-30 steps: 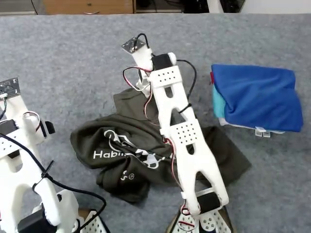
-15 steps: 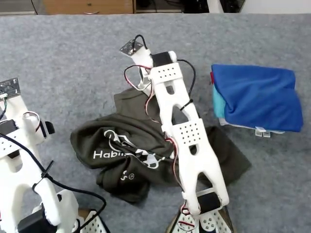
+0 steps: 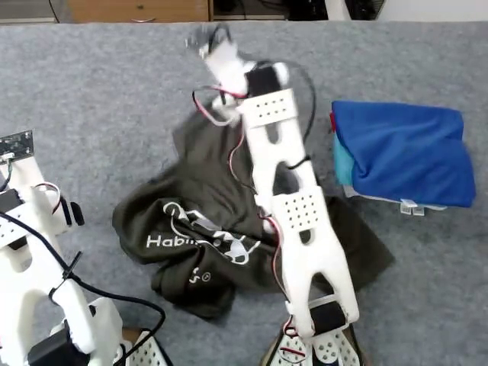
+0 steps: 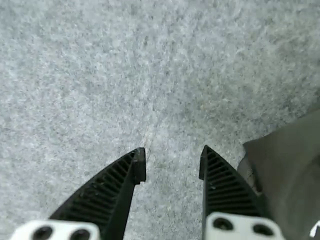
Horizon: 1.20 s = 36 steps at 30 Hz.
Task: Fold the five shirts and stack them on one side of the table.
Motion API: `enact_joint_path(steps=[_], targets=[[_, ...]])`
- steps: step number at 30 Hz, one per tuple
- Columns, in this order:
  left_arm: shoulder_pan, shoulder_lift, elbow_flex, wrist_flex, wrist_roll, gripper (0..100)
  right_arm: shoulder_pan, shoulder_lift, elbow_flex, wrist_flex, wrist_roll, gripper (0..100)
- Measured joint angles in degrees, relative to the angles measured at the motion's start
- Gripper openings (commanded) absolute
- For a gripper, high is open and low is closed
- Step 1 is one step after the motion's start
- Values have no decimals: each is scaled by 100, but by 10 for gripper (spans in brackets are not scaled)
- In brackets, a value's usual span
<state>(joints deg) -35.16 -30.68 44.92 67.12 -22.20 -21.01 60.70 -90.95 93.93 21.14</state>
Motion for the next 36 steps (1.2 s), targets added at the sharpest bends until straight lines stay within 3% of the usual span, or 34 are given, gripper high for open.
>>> enact_joint_path(steps=[8, 14, 22, 29, 33, 36], targets=[[0, 0, -659, 527, 0, 183, 158, -2831, -53, -334, 0, 2], [563, 0, -888, 800, 149, 184, 800, -4044, -176, -440, 0, 2], [2215, 62, -1257, 993, 914, 247, 1978, -3525, -202, 527, 475, 2], [3587, 1266, -2004, 1011, 1679, 247, 3499, -2295, -211, 756, 1029, 2], [3710, 2444, -2831, 1055, 2119, 246, 3543, -2092, -211, 756, 1266, 2], [3270, 3288, -3569, 1231, 2462, 246, 3059, -1987, -211, 756, 1284, 2]])
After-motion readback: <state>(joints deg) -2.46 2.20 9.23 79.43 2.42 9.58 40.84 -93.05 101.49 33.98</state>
